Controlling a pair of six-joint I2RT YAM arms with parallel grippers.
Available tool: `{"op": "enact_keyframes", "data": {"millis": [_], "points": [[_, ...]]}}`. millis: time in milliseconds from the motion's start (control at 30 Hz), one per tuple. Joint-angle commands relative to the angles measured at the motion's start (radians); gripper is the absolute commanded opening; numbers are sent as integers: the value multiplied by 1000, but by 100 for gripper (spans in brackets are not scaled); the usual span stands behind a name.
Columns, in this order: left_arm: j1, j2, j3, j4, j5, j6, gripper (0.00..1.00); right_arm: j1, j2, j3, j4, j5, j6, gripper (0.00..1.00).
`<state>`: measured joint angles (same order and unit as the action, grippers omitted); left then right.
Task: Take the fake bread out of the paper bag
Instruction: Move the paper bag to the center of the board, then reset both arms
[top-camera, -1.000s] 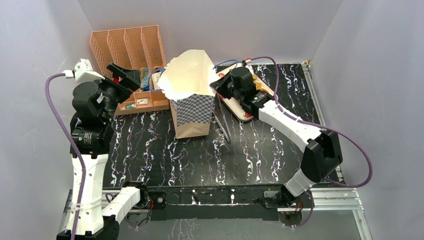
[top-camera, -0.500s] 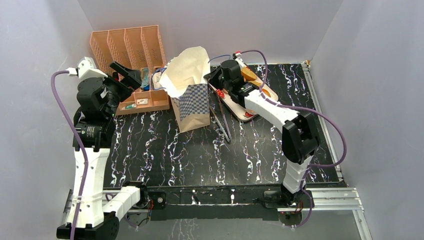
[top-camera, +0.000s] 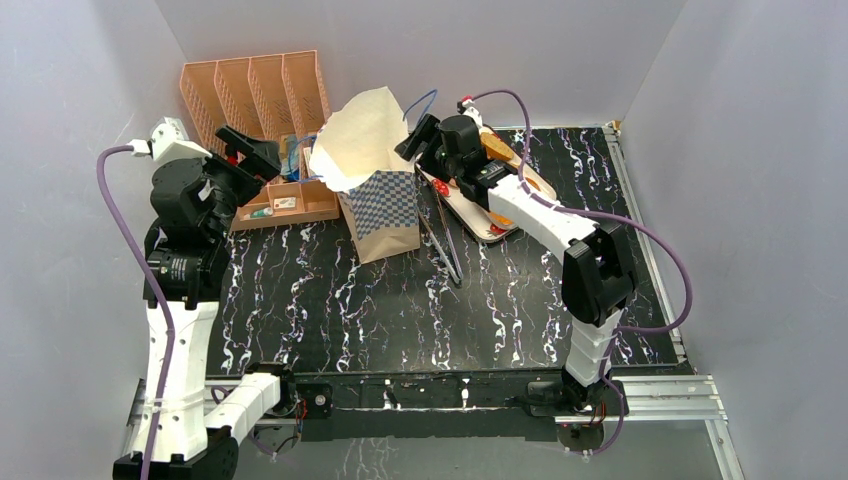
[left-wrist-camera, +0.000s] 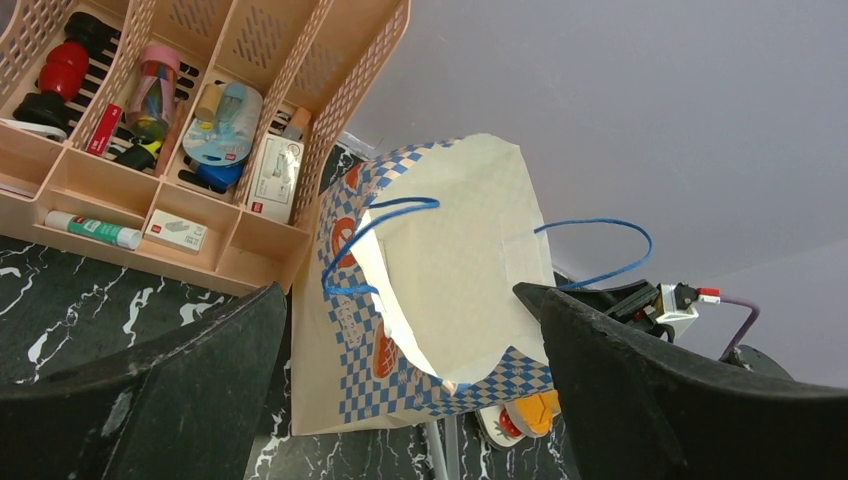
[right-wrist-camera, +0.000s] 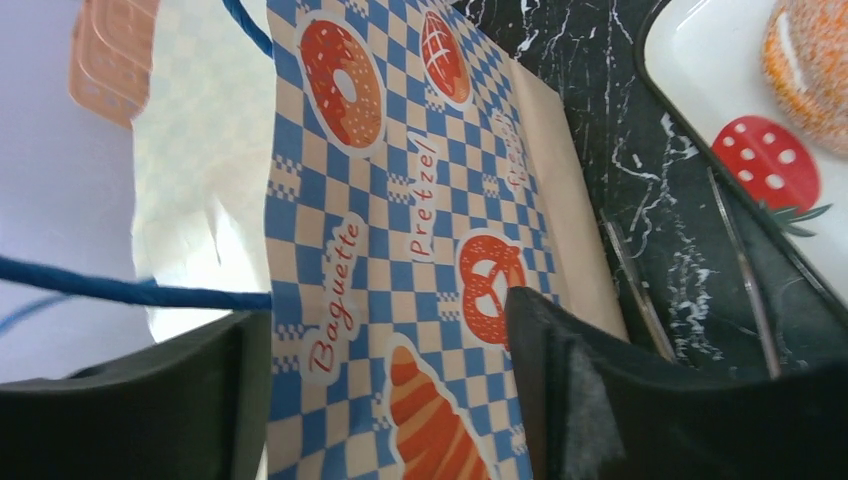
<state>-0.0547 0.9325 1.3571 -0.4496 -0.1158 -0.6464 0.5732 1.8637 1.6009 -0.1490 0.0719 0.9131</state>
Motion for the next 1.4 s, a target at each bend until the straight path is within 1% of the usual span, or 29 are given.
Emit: {"op": "enact_keyframes", "data": {"millis": [0,33,67,100,133,300,333,567,700,767,833,1000,1100,1200,1267,1367], "points": [[1,-9,-15,31,-9,-5,98,-2,-67,67,-22,-5,-94,80],[0,-8,-16,32,-12,-5,98,-1,-74,69,-29,-2,-102,85],[0,-8,-18,34,-14,-5,98,0,-81,70,-34,0,-109,87],[1,-5,-20,36,-18,-3,98,1,-89,73,-38,2,-117,95],[1,-6,-22,38,-21,-4,98,3,-95,78,-45,6,-124,98],[1,-2,-23,52,-55,0,98,13,-115,103,-90,24,-157,98],[0,0,-21,51,-67,2,98,13,-146,102,-93,27,-162,98],[1,43,19,32,-181,36,98,27,-209,99,-126,42,-219,97],[1,97,55,35,-252,109,98,32,-259,81,-151,92,-278,97],[0,138,66,33,-288,156,98,33,-293,54,-165,134,-316,97],[1,178,68,25,-340,172,98,32,-328,27,-185,200,-355,97],[18,232,-15,116,-408,193,98,32,-375,-31,-256,351,-437,98],[28,263,-71,162,-453,201,98,20,-416,-105,-267,458,-458,98],[35,275,-156,215,-486,246,98,-28,-461,-202,-244,506,-460,98],[36,264,-226,262,-493,281,98,-71,-477,-251,-229,518,-464,98],[40,231,-336,297,-497,294,98,-132,-481,-313,-218,536,-472,98]]}}
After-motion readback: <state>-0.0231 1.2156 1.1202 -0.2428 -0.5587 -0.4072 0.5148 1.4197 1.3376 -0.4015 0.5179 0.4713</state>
